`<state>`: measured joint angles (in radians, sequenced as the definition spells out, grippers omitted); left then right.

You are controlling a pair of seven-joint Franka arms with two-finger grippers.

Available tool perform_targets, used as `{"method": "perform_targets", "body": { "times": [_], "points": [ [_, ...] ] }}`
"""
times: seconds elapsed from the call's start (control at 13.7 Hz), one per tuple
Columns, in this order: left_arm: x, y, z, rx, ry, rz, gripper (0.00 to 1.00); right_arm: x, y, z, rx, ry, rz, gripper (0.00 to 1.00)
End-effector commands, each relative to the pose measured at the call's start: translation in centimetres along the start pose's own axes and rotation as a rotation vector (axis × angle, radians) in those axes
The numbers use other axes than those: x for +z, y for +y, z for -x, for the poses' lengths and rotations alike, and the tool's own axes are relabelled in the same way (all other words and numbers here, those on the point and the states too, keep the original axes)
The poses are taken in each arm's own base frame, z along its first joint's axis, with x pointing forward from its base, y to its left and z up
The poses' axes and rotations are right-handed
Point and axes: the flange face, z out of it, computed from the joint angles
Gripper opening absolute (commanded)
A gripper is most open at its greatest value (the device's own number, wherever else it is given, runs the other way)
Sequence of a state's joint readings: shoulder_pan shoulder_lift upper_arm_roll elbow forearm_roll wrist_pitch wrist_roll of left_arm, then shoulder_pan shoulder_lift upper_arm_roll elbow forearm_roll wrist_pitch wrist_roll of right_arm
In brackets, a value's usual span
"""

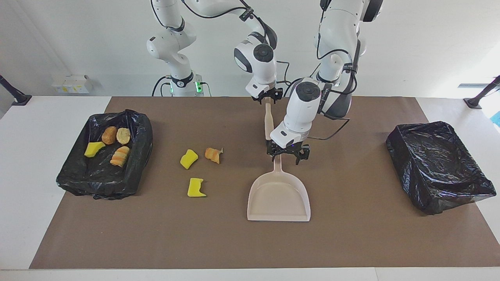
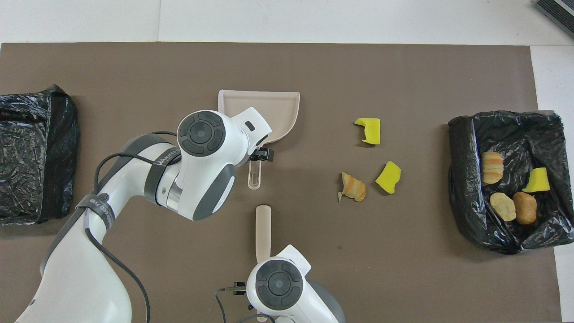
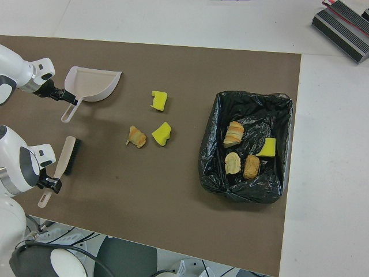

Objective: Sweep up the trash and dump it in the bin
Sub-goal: 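Take the dustpan with the left gripper while the right gripper grasps the brush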

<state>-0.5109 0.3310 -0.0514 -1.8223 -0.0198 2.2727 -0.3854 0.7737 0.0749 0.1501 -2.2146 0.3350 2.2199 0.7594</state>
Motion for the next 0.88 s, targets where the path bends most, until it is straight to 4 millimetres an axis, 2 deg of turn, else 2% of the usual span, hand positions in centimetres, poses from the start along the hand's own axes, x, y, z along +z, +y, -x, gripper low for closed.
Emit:
{"method": "perform_targets", "body": {
  "times": [0.0, 0.07, 0.15, 0.29, 0.37, 0.44, 0.59, 0.66, 0.8],
  "points": [
    [-0.2, 0.7, 1.2, -0.035, 0.013, -0.003, 0.91, 0.3, 0.8, -1.4, 0.046, 0.009, -0.036, 0.00],
    [0.2, 0.8, 1.3, -0.032, 0.007, -0.005, 0.91, 0.0, 1.3, -2.6, 0.060, 0.010, -0.051, 0.00],
    [0.7, 1.6, 1.7, -0.018, 0.004, -0.003, 0.88, -0.1, 1.3, -2.8, 0.042, 0.007, -0.050, 0.00],
    [1.0, 1.7, 1.8, -0.017, 0.003, -0.005, 0.75, -1.1, 1.6, -3.5, 0.032, -0.019, -0.038, 0.00],
    [0.9, 1.8, 1.9, -0.017, 0.001, -0.005, 0.72, -2.8, 2.2, -4.0, 0.044, -0.039, -0.031, 0.00],
    [0.9, 1.7, 1.9, -0.016, -0.007, -0.009, 0.62, -5.4, 2.9, -4.2, 0.047, -0.057, -0.016, 0.00],
    [0.9, 1.7, 2.1, -0.015, -0.013, -0.011, 0.08, -9.5, 5.3, -4.6, 0.061, -0.058, -0.002, 0.00],
    [0.9, 1.7, 2.1, -0.012, -0.012, -0.012, 0.00, -11.3, 6.9, -4.8, 0.052, -0.048, 0.013, 0.00],
    [0.9, 0.7, 1.7, 0.022, -0.018, -0.017, 0.00, -13.8, 11.2, -5.7, 0.076, -0.067, 0.073, 0.00]
  ]
}}
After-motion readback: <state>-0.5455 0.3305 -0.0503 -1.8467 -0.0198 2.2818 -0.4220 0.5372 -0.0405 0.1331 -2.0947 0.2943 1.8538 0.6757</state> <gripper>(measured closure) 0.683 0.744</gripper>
